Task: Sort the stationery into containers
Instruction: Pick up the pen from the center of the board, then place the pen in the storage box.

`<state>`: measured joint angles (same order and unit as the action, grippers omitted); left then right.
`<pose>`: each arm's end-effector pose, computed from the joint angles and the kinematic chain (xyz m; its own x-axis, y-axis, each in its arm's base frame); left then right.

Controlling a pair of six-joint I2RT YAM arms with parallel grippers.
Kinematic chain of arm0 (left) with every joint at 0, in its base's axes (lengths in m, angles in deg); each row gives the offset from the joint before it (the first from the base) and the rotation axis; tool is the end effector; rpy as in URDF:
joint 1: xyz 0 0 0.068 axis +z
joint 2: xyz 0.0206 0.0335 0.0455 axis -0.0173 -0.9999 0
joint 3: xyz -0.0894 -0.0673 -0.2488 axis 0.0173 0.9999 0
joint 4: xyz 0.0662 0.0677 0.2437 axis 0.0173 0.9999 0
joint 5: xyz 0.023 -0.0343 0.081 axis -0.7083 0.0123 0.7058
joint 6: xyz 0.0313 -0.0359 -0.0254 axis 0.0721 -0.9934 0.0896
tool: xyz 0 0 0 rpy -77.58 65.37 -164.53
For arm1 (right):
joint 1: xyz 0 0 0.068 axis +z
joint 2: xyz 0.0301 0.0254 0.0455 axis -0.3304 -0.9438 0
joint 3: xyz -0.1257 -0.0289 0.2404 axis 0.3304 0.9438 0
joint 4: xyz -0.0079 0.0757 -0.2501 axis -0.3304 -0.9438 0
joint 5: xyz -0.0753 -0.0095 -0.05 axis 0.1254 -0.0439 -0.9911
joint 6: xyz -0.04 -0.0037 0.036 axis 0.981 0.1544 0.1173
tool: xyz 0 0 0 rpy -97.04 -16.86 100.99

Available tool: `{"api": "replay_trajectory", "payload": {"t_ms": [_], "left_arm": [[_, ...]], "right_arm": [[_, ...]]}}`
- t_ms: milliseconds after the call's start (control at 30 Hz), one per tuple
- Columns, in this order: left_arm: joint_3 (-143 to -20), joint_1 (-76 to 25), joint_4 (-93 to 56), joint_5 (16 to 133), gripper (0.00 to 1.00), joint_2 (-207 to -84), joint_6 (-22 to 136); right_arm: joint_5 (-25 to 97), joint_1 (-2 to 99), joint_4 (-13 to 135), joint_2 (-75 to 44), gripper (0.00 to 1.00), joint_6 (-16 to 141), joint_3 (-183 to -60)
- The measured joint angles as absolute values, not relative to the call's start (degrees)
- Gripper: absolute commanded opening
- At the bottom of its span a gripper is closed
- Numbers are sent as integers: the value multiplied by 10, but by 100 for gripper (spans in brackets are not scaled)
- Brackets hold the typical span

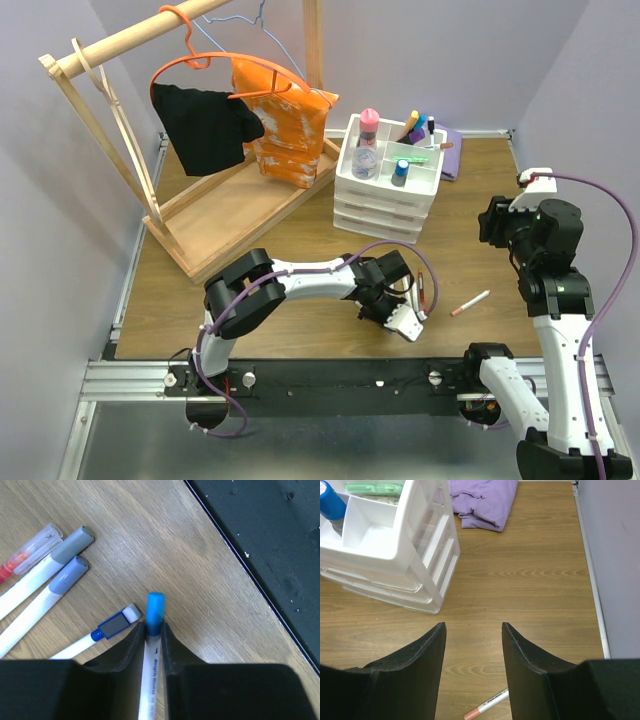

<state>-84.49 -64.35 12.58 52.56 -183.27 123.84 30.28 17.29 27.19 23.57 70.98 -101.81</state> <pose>0.1486 -0.3668 0.1594 0.4915 0.6235 -0.6080 0.8132 -0.5784 0.0643 0.1496 -0.0037 0.3715 -0.3383 -0.0155 -0.9409 -0.0113 0.9999 -0.0124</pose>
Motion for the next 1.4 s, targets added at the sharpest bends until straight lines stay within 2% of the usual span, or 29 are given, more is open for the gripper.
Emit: {"api": "replay_trajectory", "payload": {"t_ms": [67,233,367,467,533,700,767,967,1200,1400], "left_arm": [[-848,-644,126,525,0,-1835,1240],[-850,-641,140,528,0,-1829,1244],[-861,-623,216,527,0,-1802,1250],[-945,-600,308,509,0,-1787,1258],[-1058,-578,376,480,0,-1782,1261],[-1262,-546,413,415,0,-1779,1225],[-1300,-529,361,385,0,-1774,1167],[-1290,-477,113,363,0,-1778,1030],[-1367,-441,-140,387,0,-1894,908],[-1416,-434,-253,425,0,-1971,836]], "right_arm": [[303,173,272,234,55,710,-1018],[303,173,272,232,55,710,-1018],[303,173,272,227,54,710,-1018],[305,173,272,225,54,710,-1018],[307,173,272,223,54,709,-1018],[307,173,274,221,54,705,-1018],[307,173,277,219,53,704,-1018],[306,173,285,208,53,703,-1019],[306,171,291,202,52,703,-1023],[305,162,293,202,52,703,-1023]]}}
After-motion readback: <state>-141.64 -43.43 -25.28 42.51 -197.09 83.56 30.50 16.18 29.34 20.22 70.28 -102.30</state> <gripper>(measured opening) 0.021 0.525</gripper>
